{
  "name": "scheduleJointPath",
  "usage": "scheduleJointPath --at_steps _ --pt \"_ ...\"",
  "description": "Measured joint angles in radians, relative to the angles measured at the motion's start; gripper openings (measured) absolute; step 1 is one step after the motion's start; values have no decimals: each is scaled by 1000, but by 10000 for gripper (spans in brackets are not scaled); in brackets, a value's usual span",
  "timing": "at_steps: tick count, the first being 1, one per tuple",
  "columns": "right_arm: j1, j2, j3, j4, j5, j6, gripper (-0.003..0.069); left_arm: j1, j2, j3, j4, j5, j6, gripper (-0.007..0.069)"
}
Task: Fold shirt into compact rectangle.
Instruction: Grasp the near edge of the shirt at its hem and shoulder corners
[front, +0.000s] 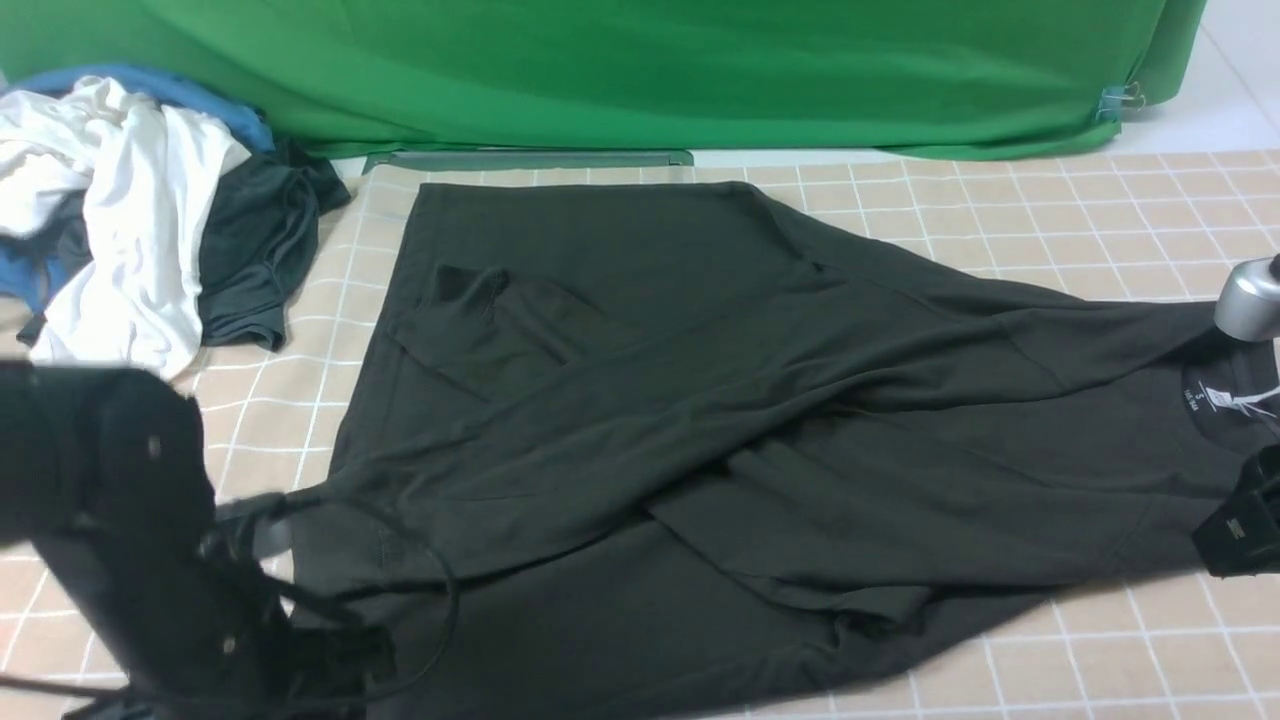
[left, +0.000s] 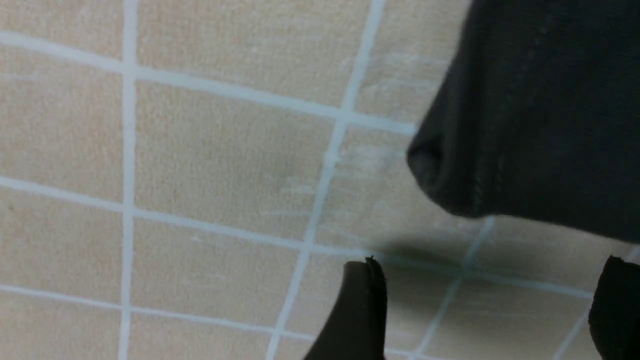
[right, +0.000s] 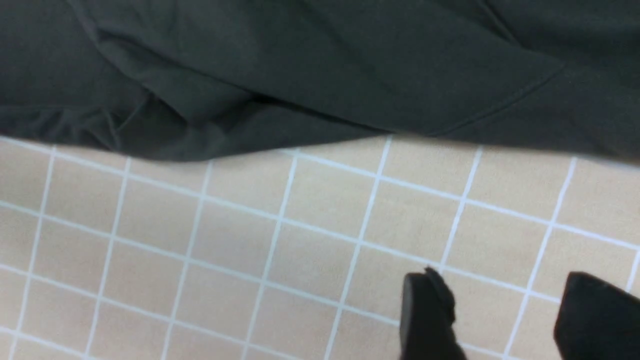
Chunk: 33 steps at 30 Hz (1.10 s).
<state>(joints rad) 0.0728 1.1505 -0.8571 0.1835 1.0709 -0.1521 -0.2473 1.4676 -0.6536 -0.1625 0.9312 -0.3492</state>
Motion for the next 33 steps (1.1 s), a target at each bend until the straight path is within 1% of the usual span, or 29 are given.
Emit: scheduleJointPath --at_steps 4,8,16,17,18,19,20,22,23,26,27,28,29,33 --pt "0 0 -1 0 -9 0 374 0 13 12 35 -91 6 556" --pt "0 0 -1 0 -11 -1 374 0 28 13 62 -149 18 556" --pt "0 0 -1 0 -13 -1 374 0 40 6 54 -150 63 550" --pt "0 0 -1 0 -15 -1 374 0 40 3 51 -162 67 523" --pt "0 0 -1 0 -15 -1 374 0 40 3 50 -162 67 519" --pt "0 0 -1 0 -17 -1 374 0 43 0 44 -186 70 477" --pt "0 0 -1 0 -17 -1 374 0 43 -1 43 -193 70 456" --pt "0 0 -1 0 -17 -1 374 4 48 -2 43 -198 71 356" --pt "0 0 -1 0 -17 -1 374 4 48 -2 43 -198 71 346" --pt "0 0 -1 0 -17 -1 374 9 48 -2 11 -224 78 145" --pt "0 0 -1 0 -17 -1 374 9 48 -2 8 -229 79 134" --pt "0 0 -1 0 -16 -1 374 9 48 -3 -7 -234 85 64" --pt "0 0 -1 0 -10 -2 374 9 47 -4 -15 -235 86 43" --pt "0 0 0 -7 13 3 376 9 21 -24 -26 -203 96 29"
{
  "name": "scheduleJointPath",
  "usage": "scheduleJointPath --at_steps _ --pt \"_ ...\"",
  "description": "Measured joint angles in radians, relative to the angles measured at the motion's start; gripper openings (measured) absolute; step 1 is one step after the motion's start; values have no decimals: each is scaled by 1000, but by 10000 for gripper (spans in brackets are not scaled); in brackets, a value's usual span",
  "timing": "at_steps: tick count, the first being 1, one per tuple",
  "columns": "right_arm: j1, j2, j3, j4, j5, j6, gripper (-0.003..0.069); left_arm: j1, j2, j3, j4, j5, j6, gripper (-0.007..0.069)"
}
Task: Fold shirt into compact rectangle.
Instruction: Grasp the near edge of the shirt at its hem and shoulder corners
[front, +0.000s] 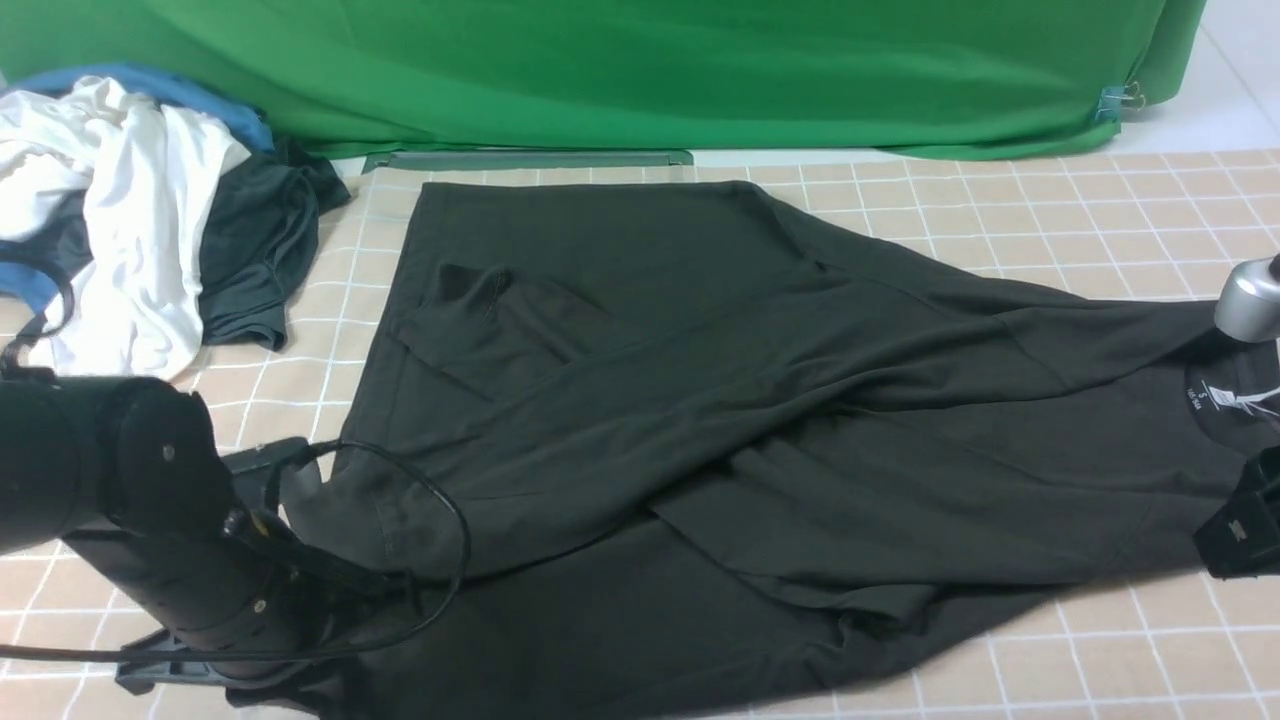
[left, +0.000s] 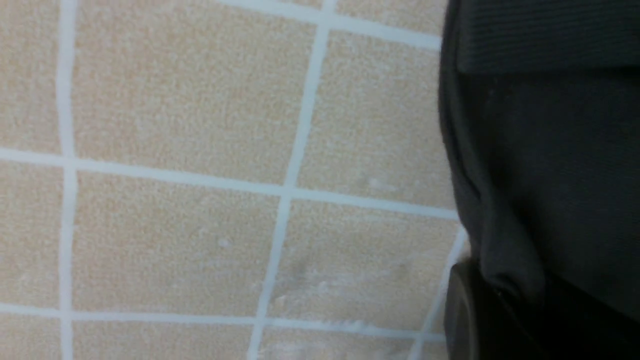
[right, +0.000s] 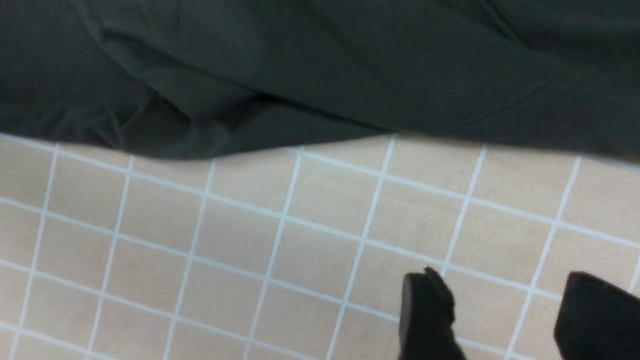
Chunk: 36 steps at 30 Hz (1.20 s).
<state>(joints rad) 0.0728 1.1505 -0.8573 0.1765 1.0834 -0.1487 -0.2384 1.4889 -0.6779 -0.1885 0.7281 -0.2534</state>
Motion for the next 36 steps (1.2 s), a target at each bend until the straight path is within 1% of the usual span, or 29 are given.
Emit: scheduleJointPath --at_steps 2,5,7,8,9,11,13,19,24,28,31,34,36 --pt "0 0 18 -25 -16 11 384 0 -29 -29 8 27 -1 29" --pt "0 1 64 -90 -62 60 431 0 -70 -76 28 67 -3 29" --pt "0 8 101 -146 -100 123 480 0 -88 -100 31 77 -3 29" --pt "0 21 126 -190 -130 168 524 0 -95 -107 31 79 -3 29" --pt "0 23 132 -202 -135 174 530 0 -94 -109 31 79 -3 29" --pt "0 62 148 -248 -173 241 599 0 -96 -110 31 89 -3 29" --pt "0 107 150 -262 -206 269 622 0 -96 -110 35 96 -3 29" --pt "0 282 150 -286 -320 290 630 0 -96 -110 45 107 -4 29" --pt "0 369 148 -327 -332 292 630 0 -96 -110 46 110 -4 29" --pt "0 403 145 -403 -338 307 630 0 -96 -110 46 110 -4 29" --pt "0 410 142 -530 -339 322 627 0 -96 -110 46 110 -4 29" --pt "0 410 130 -572 -349 322 613 0 -96 -110 46 110 -4 29" --pt "0 410 126 -578 -382 321 596 0 -96 -110 46 110 -4 29"
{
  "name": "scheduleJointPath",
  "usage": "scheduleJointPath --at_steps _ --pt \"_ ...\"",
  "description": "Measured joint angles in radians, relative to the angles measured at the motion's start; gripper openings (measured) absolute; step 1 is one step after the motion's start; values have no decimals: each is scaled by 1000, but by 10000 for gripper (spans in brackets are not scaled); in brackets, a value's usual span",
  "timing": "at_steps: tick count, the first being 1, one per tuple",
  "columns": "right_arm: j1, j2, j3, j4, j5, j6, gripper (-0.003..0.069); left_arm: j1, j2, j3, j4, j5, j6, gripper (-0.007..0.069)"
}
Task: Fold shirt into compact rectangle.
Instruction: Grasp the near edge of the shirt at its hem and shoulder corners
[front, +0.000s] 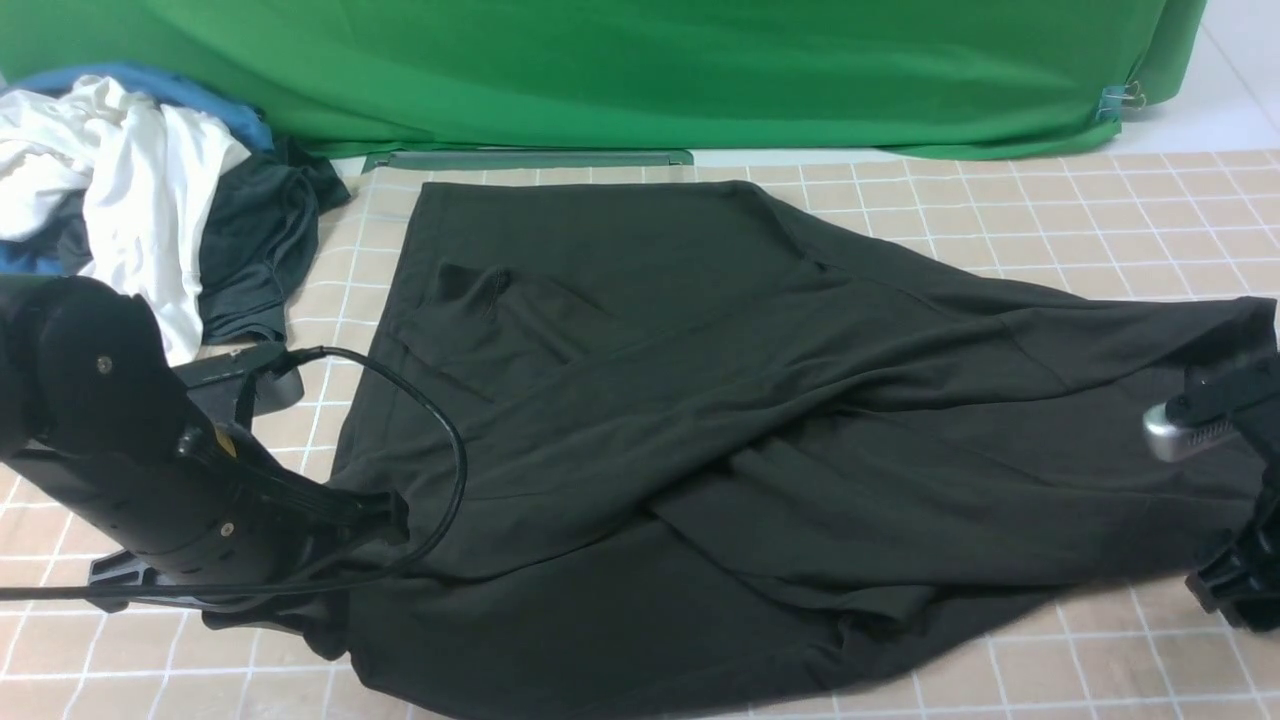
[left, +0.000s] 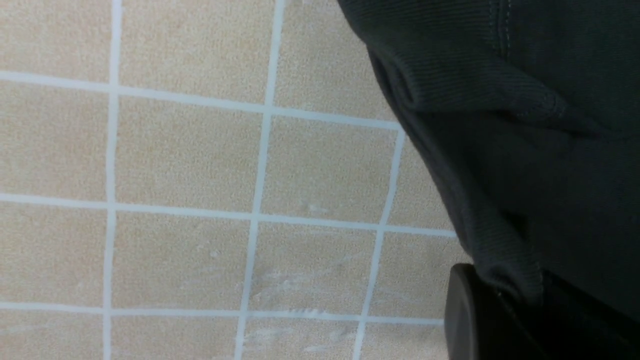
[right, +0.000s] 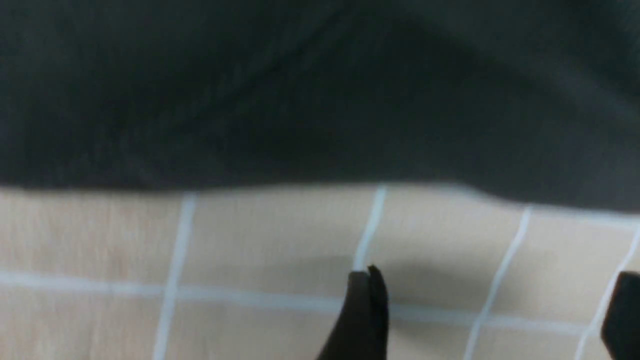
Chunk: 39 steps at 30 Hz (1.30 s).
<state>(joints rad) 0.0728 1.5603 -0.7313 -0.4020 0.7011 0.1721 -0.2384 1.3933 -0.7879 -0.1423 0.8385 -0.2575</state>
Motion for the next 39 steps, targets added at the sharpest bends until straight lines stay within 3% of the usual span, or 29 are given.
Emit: scheduleJointPath --at_steps 6,15,17,24,26,28,30,33,35,39 --pt "0 3 0 -8 -155 -48 575 0 0 0 0 0 0 29" --pt "0 3 0 -12 -209 -93 499 0 0 0 0 0 0 29" --pt "0 3 0 -12 -211 -93 463 0 0 0 0 0 0 29" --pt "0 3 0 -16 -202 -93 176 0 0 0 0 0 0 29" --pt "0 3 -2 -21 -174 -93 128 0 0 0 0 0 0 29" --pt "0 4 -25 -29 -103 -87 153 0 0 0 4 0 0 29" --pt "0 4 -60 -37 -29 -77 230 0 0 0 4 0 0 29" --pt "0 4 -143 -45 123 -30 412 0 -1 0 4 1 0 29" --pt "-13 4 -206 -40 232 9 490 0 -1 0 7 1 0 29" --pt "-132 1 -257 64 345 26 509 0 -1 0 16 1 0 29"
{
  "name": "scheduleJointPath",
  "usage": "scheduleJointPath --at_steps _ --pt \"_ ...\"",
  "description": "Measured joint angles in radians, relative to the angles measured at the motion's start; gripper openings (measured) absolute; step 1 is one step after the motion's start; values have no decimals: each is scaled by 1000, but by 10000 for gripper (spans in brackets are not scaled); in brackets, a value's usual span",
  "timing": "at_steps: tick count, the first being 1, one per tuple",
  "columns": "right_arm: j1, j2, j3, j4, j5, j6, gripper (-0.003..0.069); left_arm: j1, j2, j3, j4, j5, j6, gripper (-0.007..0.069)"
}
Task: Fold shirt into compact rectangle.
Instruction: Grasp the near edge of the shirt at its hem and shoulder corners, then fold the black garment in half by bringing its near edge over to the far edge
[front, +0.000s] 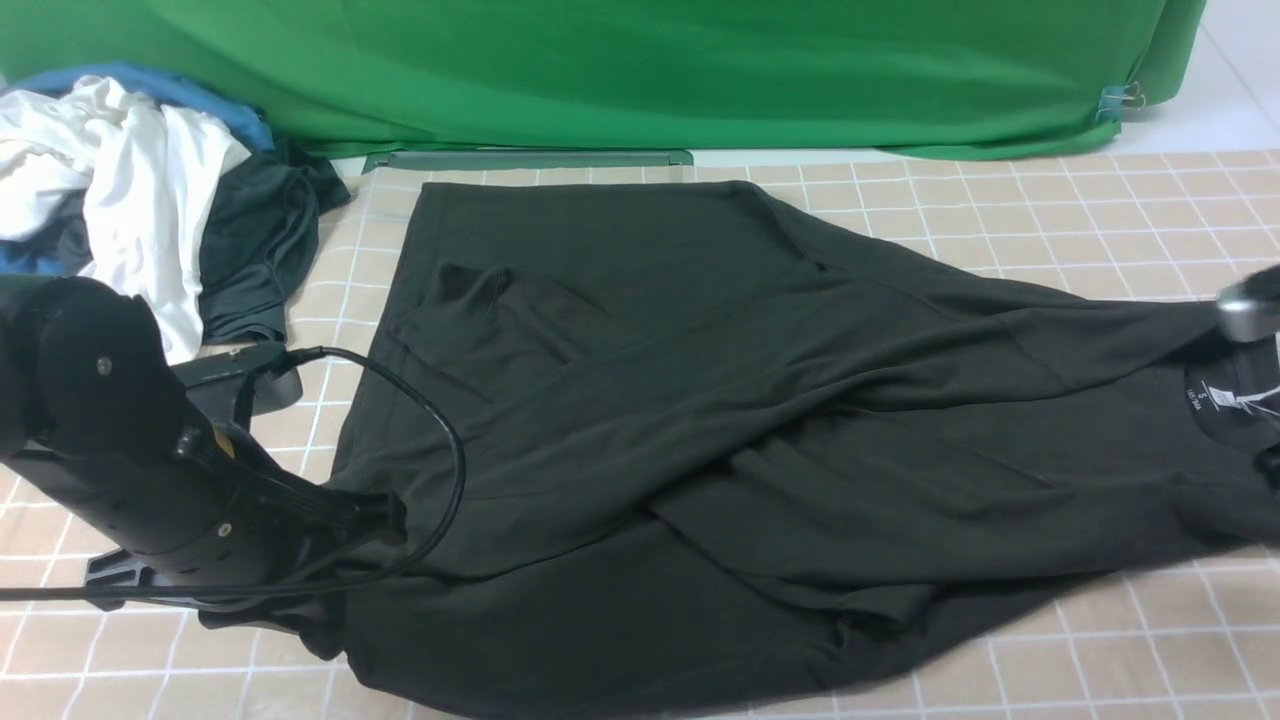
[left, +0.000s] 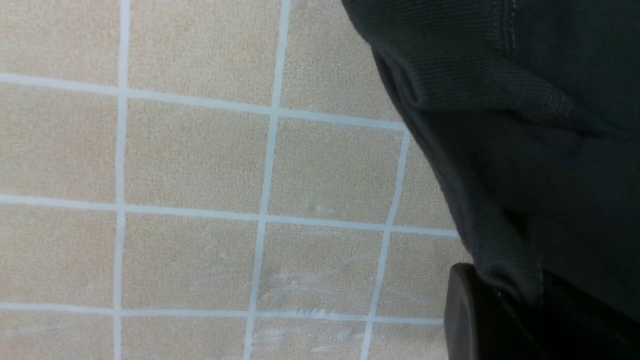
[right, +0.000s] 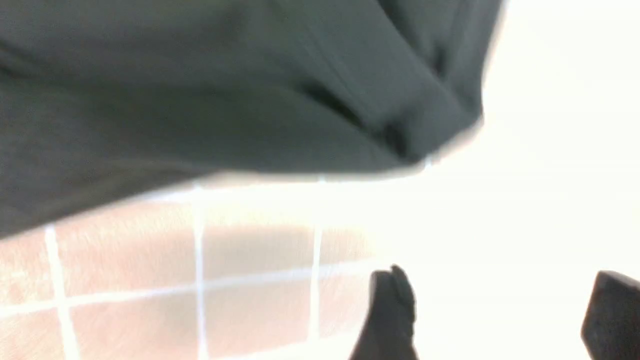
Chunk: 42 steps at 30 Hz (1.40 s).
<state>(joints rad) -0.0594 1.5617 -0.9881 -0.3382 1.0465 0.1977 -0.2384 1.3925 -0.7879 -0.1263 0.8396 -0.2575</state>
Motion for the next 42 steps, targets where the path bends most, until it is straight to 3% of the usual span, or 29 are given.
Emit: scheduleJointPath --at_steps 7,21,25,28,29,31,33,36,42 --pt "-211 0 86 330 -182 -137 580 0 0 0 8 1 0 29" --pt "-189 147 124 457 -411 -141 584 0 0 0 10 0 0 29" --pt "-188 161 116 463 -415 -139 512 0 0 0 10 0 0 29" --pt "-188 163 116 486 -418 -151 325 0 0 0 10 -4 0 29" --pt "-187 163 116 511 -418 -161 197 0 0 -1 10 -6 0 29" --pt "-187 159 114 518 -414 -165 86 -1 0 -13 12 9 0 29" --pt "-193 153 114 504 -406 -166 71 -1 0 -30 22 27 0 29" --pt "-241 118 119 388 -312 -164 70 -1 -16 -68 50 94 0 29" --pt "-353 5 126 230 -158 -78 69 -4 -57 -72 38 152 0 29"
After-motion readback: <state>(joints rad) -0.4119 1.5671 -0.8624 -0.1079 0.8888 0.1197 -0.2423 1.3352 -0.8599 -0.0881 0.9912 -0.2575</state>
